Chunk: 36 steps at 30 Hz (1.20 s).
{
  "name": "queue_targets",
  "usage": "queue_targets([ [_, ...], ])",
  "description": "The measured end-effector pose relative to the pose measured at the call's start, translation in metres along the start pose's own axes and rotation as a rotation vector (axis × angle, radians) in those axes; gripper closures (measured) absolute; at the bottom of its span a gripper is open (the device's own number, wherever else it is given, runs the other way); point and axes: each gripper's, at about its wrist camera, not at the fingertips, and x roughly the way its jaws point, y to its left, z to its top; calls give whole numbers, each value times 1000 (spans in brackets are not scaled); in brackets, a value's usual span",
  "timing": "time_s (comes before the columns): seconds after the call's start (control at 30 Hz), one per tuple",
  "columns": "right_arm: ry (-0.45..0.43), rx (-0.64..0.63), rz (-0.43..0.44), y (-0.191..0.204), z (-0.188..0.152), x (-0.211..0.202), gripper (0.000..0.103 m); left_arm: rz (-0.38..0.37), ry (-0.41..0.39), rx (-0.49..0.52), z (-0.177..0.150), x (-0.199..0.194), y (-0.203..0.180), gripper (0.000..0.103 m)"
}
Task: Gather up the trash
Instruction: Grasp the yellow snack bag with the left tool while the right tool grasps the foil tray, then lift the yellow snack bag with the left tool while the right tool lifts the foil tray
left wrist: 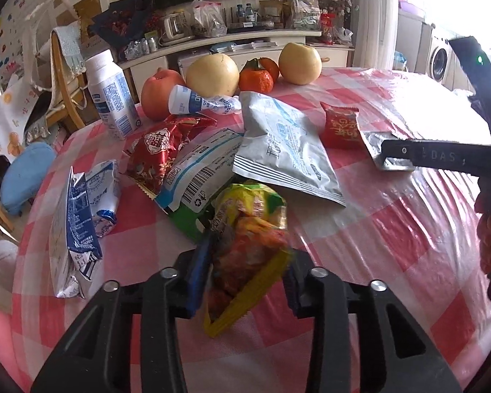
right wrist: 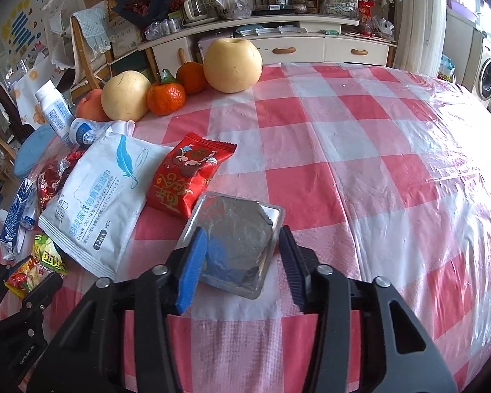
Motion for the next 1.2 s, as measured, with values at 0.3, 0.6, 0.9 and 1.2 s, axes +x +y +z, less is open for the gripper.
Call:
queue_targets([
  [0.3, -9, 25, 23, -7, -3, -5, 71, -9, 0, -22, -7, -9, 7, 69],
  [0.6, -40, 82, 41, -9, -1, -10, 24, -22, -26, -58, -17, -31, 14, 72],
  [0.9, -8, -122, -100, 33, -4, 11, 14, -94, -28, -165, -32, -42, 28, 73],
  [1.2, -13, -92, -87, 21, -1, 11, 34, -133, -74, -193, -34, -56, 41, 73],
])
